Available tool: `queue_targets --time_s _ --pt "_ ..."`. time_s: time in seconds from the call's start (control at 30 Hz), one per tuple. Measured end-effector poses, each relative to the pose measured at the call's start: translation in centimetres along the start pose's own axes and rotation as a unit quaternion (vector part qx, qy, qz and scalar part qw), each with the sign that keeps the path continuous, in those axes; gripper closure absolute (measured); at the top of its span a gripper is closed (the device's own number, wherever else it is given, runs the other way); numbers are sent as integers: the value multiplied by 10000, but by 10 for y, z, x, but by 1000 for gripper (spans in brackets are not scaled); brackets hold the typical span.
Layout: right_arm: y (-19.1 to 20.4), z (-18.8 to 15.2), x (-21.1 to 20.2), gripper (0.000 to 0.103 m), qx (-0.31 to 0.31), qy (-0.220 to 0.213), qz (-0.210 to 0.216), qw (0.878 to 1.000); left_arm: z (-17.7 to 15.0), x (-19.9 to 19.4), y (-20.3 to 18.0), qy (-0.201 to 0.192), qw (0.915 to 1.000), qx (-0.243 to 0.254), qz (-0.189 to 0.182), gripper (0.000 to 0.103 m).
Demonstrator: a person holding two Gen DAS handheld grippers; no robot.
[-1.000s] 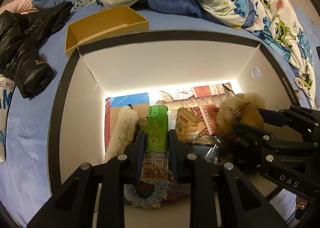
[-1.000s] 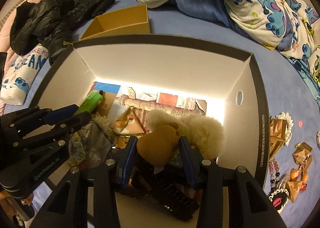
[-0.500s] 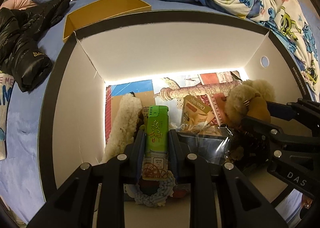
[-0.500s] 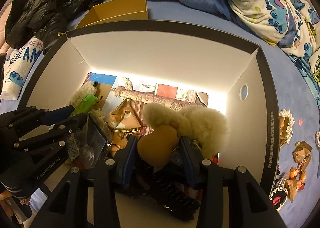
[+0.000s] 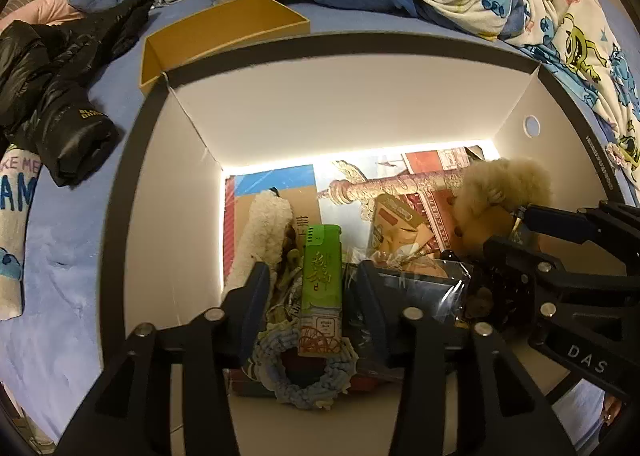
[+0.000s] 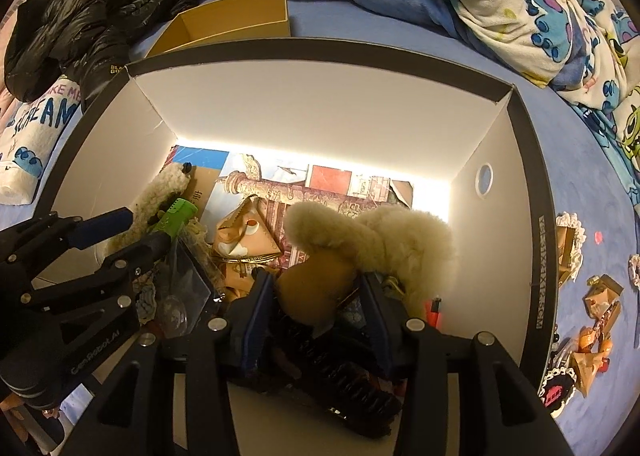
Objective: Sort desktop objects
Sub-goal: 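Carry lighter and sponge into the shoebox and open both tools to drop them, then withdraw both open tools from the shoebox back toward the pile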
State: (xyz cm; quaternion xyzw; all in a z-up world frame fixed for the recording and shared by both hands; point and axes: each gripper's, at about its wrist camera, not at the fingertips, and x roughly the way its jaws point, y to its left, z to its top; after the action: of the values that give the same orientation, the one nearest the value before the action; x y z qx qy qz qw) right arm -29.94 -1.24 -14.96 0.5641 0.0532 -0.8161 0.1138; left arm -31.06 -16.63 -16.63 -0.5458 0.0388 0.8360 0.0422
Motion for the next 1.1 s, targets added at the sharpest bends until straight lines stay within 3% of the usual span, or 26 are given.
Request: queue_targets --time_s 0.23,0.67,1.03,1.1 --pt "0 -2 -4 48 -4 -54 -74 10000 0 -8 2 -61 9999 -22 116 49" --pt "4 -6 -28 47 -48 -339 -77 9994 -1 -33 1 -249 9995 -29 172 41" --pt "2 -19 -64 41 -23 -808 83 9967 -11 -82 -4 -680 9972 -69 300 25" --pt "2 -25 -74 29 -14 -970 113 9952 -16 -95 -3 -795 9964 -159 253 25"
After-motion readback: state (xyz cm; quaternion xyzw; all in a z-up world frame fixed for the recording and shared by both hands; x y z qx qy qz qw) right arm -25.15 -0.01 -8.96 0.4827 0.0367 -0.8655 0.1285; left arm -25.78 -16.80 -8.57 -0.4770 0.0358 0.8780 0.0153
